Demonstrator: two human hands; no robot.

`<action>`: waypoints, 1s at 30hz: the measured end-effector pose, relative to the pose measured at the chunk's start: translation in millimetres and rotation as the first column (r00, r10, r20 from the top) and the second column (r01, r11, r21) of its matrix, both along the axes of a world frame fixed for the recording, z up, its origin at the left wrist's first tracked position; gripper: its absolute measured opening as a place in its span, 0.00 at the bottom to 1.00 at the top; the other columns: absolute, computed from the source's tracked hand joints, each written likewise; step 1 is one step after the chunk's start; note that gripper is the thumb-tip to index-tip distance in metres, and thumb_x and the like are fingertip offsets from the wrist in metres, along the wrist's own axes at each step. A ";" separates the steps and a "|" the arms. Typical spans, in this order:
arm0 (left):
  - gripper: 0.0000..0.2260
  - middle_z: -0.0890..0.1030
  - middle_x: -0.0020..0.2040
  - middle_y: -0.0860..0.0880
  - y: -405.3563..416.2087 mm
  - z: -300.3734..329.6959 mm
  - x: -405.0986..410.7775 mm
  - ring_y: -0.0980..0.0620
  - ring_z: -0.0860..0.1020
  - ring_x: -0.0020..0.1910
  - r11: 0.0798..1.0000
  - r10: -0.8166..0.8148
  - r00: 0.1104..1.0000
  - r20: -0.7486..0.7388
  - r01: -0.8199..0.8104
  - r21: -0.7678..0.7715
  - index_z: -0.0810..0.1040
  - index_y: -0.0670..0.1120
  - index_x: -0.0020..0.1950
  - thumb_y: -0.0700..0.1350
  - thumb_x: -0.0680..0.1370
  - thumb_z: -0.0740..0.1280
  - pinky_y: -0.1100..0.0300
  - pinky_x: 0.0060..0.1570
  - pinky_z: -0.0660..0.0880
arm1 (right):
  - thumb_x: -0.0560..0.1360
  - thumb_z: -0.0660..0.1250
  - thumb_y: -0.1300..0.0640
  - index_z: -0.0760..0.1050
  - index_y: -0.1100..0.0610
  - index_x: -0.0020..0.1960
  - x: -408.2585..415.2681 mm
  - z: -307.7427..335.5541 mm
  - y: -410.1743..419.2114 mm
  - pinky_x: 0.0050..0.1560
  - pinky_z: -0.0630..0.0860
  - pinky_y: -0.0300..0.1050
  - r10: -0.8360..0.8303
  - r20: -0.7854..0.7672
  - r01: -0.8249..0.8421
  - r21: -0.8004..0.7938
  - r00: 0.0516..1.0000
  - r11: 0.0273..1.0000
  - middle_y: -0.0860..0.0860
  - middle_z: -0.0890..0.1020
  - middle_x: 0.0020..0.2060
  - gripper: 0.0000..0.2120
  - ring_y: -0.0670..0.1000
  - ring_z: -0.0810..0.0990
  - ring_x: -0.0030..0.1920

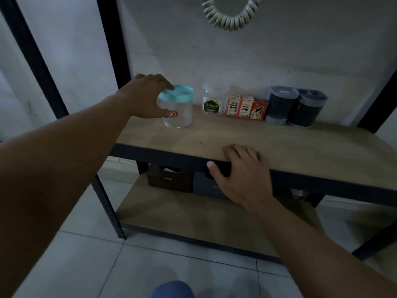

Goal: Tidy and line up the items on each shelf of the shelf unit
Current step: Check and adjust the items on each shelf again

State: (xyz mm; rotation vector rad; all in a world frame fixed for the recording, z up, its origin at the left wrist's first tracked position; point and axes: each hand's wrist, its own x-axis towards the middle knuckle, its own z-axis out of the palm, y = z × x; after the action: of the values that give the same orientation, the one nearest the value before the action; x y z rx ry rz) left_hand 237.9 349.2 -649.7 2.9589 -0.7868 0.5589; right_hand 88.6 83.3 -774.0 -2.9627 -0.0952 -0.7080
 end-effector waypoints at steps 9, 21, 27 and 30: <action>0.32 0.76 0.67 0.46 -10.6 -24.5 20.1 0.44 0.76 0.61 0.999 0.005 0.998 0.057 -0.003 -0.037 0.71 0.48 0.72 0.59 0.72 0.75 0.47 0.62 0.70 | 0.80 0.45 0.28 0.71 0.50 0.73 9.9 -10.8 16.3 0.65 0.69 0.62 -0.065 -0.003 0.064 -0.109 0.998 0.992 0.50 0.75 0.70 0.35 0.55 0.73 0.68; 0.30 0.74 0.68 0.46 -38.7 -37.8 64.7 0.43 0.71 0.67 0.985 0.045 0.998 0.049 -0.037 -0.167 0.71 0.50 0.71 0.53 0.72 0.76 0.45 0.58 0.73 | 0.80 0.47 0.27 0.70 0.49 0.73 12.5 -14.6 14.2 0.66 0.70 0.60 -0.058 0.033 0.061 -0.096 0.998 0.994 0.48 0.75 0.70 0.35 0.54 0.73 0.69; 0.30 0.75 0.68 0.45 -45.2 -41.1 78.2 0.42 0.69 0.69 0.983 0.079 0.993 0.085 -0.063 -0.175 0.71 0.48 0.71 0.53 0.72 0.76 0.46 0.61 0.69 | 0.79 0.50 0.27 0.72 0.49 0.72 15.1 -17.4 12.8 0.65 0.72 0.60 -0.038 0.071 0.044 -0.081 0.997 0.996 0.48 0.77 0.68 0.34 0.54 0.75 0.67; 0.30 0.76 0.68 0.45 -47.8 -42.3 82.4 0.42 0.71 0.68 0.977 0.079 0.994 0.074 -0.063 -0.202 0.71 0.48 0.71 0.52 0.72 0.76 0.46 0.61 0.71 | 0.79 0.51 0.27 0.73 0.49 0.71 16.4 -19.2 12.7 0.64 0.72 0.60 -0.042 0.090 0.049 -0.081 0.995 0.996 0.49 0.78 0.68 0.34 0.54 0.75 0.66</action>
State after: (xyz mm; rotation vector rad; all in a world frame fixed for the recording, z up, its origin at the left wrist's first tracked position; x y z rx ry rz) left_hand 320.3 301.4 -692.0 2.8044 -0.5928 0.7216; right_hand 105.0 96.0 -793.2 -3.0205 -0.0645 -0.8620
